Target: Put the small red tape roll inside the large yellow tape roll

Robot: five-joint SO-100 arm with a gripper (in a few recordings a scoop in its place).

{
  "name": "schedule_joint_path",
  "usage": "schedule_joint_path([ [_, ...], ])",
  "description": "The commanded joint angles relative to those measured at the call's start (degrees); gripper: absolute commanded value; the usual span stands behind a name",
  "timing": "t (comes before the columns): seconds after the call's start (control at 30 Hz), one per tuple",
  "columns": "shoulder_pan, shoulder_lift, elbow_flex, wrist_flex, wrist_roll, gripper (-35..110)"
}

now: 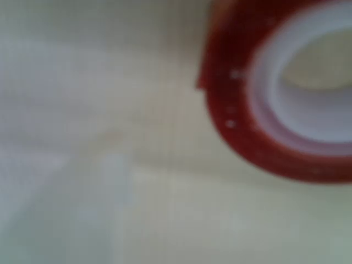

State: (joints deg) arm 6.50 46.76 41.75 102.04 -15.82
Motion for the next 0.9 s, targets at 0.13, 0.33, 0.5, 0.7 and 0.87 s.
schedule_joint_path([
  [0.13,1.2,-1.4,0.0,0.3,0.1,24],
  [0.33,1.2,-2.3,0.0,-0.9,0.2,23],
  [0.5,0.5,-2.6,0.0,-3.2,0.2,0],
  [0.7,0.4,-2.6,-0.1,-4.7,0.2,0],
  [0.87,-0.1,-0.5,-0.9,-5.2,0.2,0],
])
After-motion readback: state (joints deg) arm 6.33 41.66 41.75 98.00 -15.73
